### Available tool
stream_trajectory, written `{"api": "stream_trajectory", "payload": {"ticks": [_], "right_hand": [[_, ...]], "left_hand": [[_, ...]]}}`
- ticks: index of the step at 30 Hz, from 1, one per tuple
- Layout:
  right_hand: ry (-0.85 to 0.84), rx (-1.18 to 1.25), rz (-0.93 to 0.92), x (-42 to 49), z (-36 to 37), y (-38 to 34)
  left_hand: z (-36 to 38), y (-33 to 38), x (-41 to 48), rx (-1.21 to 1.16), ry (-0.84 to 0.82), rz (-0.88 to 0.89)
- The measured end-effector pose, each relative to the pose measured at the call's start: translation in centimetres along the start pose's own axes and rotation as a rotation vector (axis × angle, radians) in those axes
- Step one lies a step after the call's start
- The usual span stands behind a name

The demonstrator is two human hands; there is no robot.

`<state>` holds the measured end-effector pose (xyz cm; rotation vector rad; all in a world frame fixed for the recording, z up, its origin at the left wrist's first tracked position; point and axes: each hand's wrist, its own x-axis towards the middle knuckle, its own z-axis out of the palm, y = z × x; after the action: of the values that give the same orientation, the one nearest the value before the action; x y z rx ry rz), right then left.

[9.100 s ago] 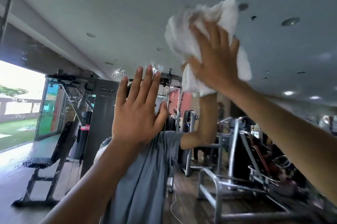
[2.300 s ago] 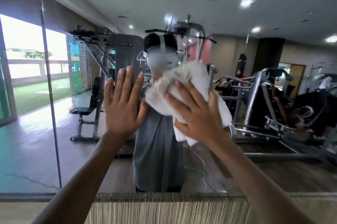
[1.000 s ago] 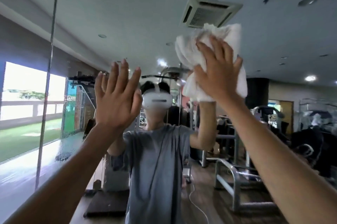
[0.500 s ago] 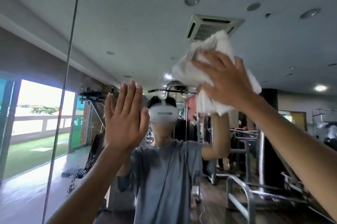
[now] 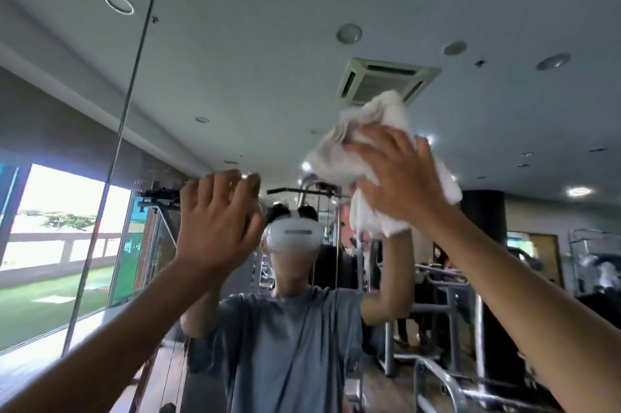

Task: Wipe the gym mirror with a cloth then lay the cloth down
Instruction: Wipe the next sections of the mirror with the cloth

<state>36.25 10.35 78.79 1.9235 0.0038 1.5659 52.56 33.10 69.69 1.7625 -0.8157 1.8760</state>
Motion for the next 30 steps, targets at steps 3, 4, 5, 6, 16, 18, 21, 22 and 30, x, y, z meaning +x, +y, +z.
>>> {"api": "stream_trajectory", "payload": {"ticks": [3,4,5,6,16,18,21,22,30], "right_hand": [[0.115,0.027,0.378,5.3,0.2,-2.0],[0.133,0.019,0.404,6.2,0.4,-3.5],[0.137,0.017,0.348,6.4,0.8,-4.9],[0.125,0.016,0.221,5.9,1.2,-5.8],[0.011,0.012,-0.094,9.1,-0.6,5.6],[0.101,-0.037,0.170,11.6,0.1,3.4],[0.095,-0.061,0.159,11.2,1.1,-1.1],[0.045,-0.044,0.003,9.9,1.2,-1.6],[-0.060,-0.038,-0.311,11.2,-0.3,5.6]], "left_hand": [[-0.1,-0.1,5.1,0.022,0.013,0.012],[0.0,-0.1,6.3,0.016,0.016,0.004],[0.3,-0.2,7.0,0.008,0.014,-0.007],[0.6,-0.3,7.1,-0.001,0.009,-0.020],[1.3,-0.4,6.0,-0.059,-0.023,-0.067],[1.4,-0.5,6.1,-0.065,-0.015,-0.089],[1.4,-0.6,6.1,-0.067,-0.014,-0.148],[1.4,-0.6,6.0,-0.063,-0.015,-0.153],[1.4,-0.4,5.9,-0.083,0.012,-0.152]]}}
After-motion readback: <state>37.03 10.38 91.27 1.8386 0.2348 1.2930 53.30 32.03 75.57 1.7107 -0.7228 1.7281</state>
